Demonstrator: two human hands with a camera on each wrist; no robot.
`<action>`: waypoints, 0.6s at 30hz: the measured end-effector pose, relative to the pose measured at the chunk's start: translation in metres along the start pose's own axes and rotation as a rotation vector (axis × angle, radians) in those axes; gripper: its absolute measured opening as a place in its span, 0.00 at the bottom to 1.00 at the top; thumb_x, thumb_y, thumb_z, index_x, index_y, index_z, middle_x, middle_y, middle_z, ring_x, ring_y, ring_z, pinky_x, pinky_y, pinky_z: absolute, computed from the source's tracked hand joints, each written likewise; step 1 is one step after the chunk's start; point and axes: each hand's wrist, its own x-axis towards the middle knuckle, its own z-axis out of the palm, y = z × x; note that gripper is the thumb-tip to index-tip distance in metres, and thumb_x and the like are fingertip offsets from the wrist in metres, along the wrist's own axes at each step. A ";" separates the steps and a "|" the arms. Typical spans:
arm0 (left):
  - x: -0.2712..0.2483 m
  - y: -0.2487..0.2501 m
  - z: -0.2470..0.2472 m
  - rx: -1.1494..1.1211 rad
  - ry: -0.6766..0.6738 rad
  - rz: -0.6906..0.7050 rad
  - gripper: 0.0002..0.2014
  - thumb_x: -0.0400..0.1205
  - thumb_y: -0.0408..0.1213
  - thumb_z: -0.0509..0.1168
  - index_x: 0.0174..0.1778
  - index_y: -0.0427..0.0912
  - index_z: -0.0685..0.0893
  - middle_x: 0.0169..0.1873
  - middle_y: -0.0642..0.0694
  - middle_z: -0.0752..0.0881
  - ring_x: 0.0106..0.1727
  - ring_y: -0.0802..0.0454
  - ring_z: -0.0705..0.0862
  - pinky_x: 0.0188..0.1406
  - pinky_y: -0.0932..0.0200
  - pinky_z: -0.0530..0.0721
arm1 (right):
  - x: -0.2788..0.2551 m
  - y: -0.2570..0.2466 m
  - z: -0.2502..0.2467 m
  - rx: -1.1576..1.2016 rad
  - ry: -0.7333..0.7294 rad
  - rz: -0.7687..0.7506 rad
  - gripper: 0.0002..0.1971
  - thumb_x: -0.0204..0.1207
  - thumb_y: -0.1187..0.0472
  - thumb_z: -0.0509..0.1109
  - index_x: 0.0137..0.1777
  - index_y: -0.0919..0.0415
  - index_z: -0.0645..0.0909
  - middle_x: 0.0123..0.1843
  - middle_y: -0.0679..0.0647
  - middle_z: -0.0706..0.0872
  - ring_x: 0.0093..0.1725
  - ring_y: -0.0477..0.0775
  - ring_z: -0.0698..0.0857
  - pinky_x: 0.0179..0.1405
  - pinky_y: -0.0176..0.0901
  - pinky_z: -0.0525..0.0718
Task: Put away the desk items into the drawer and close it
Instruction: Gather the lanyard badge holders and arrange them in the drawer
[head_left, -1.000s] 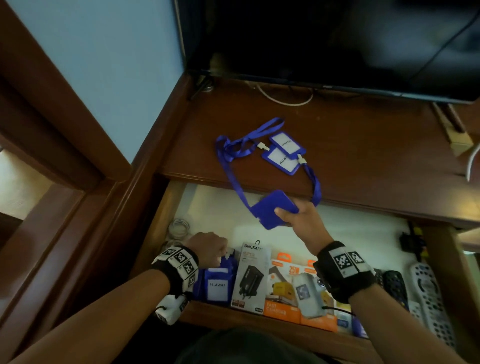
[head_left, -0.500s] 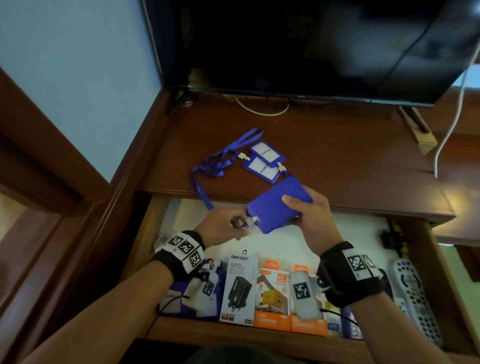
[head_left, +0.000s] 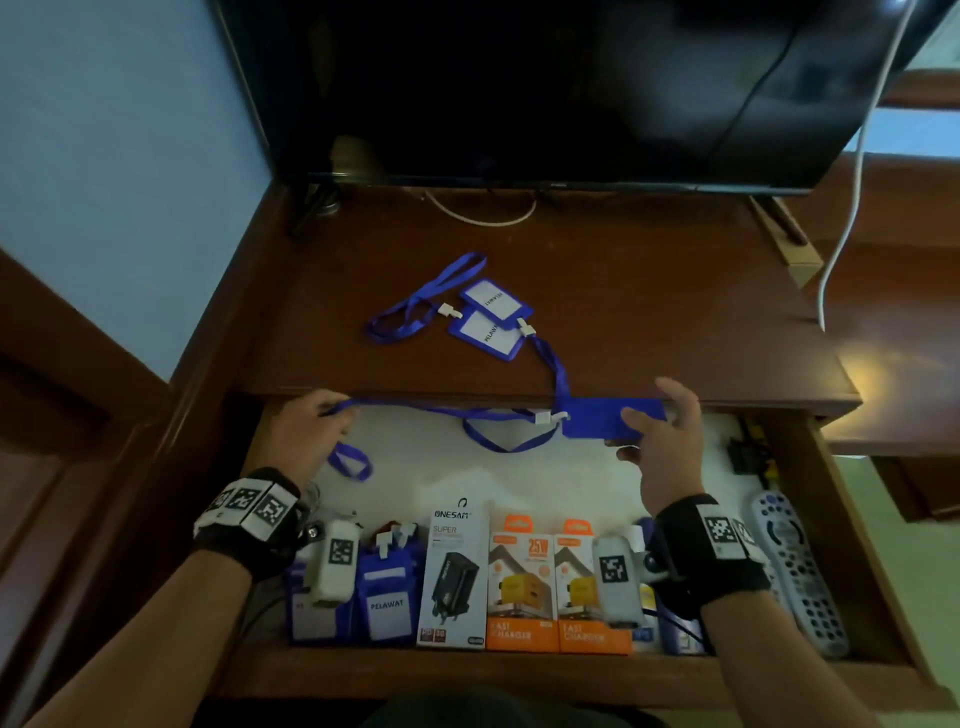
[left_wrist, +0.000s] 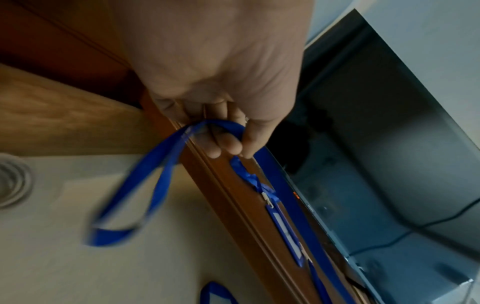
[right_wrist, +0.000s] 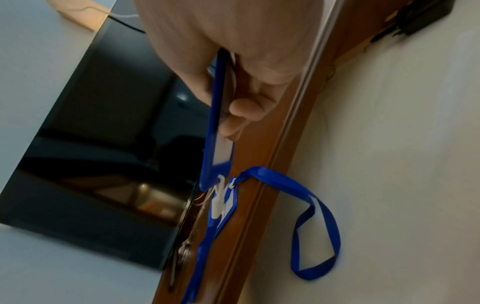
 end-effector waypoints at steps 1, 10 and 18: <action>-0.006 0.002 0.004 -0.008 0.009 -0.004 0.02 0.78 0.38 0.71 0.41 0.51 0.86 0.42 0.45 0.89 0.43 0.51 0.85 0.46 0.56 0.78 | -0.001 0.002 -0.001 0.023 -0.015 0.022 0.17 0.77 0.75 0.66 0.61 0.57 0.77 0.56 0.57 0.80 0.27 0.59 0.86 0.19 0.40 0.77; -0.064 0.034 0.060 -0.106 -0.277 0.097 0.06 0.76 0.31 0.72 0.39 0.47 0.86 0.41 0.48 0.87 0.44 0.53 0.84 0.52 0.54 0.81 | -0.025 0.016 0.018 0.168 -0.217 0.353 0.04 0.76 0.73 0.67 0.42 0.66 0.82 0.38 0.66 0.84 0.26 0.58 0.85 0.20 0.39 0.76; -0.082 0.047 0.099 -0.099 -0.568 -0.037 0.16 0.78 0.56 0.69 0.45 0.46 0.90 0.42 0.51 0.92 0.46 0.53 0.90 0.47 0.60 0.83 | -0.038 0.013 0.038 0.302 -0.361 0.632 0.06 0.81 0.66 0.63 0.49 0.69 0.79 0.40 0.68 0.89 0.24 0.50 0.81 0.18 0.32 0.77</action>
